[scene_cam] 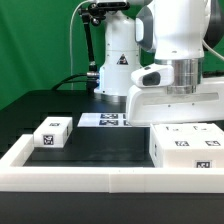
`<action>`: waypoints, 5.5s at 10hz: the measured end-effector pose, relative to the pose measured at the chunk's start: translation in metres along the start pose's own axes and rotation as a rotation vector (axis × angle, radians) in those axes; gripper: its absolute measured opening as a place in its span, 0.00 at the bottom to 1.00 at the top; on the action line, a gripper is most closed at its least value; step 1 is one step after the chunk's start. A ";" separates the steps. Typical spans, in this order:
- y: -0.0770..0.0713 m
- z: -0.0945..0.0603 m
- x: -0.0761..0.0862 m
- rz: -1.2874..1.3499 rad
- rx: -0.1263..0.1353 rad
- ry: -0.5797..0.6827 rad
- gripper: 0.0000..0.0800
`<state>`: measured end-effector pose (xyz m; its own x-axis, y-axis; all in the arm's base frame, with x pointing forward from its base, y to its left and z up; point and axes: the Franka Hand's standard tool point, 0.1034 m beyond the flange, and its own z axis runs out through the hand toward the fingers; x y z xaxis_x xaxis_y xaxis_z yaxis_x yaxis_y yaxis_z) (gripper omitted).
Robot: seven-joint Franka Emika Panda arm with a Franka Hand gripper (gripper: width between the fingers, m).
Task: Assemble cabinet
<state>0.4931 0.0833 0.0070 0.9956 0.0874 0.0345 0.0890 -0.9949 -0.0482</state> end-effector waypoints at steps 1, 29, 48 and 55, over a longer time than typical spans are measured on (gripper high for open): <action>0.000 0.000 0.000 0.000 0.000 0.000 0.26; 0.003 -0.112 0.034 -0.059 -0.024 -0.109 0.14; 0.033 -0.104 0.019 -0.061 -0.033 -0.098 1.00; 0.093 -0.098 0.002 -0.092 -0.045 -0.110 1.00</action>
Offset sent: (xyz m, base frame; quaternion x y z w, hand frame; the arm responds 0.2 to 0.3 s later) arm 0.0000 0.0000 0.0000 0.0000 0.0000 0.0000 1.0000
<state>0.5006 -0.0138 0.1009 0.9808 0.1809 -0.0727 0.1811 -0.9835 -0.0048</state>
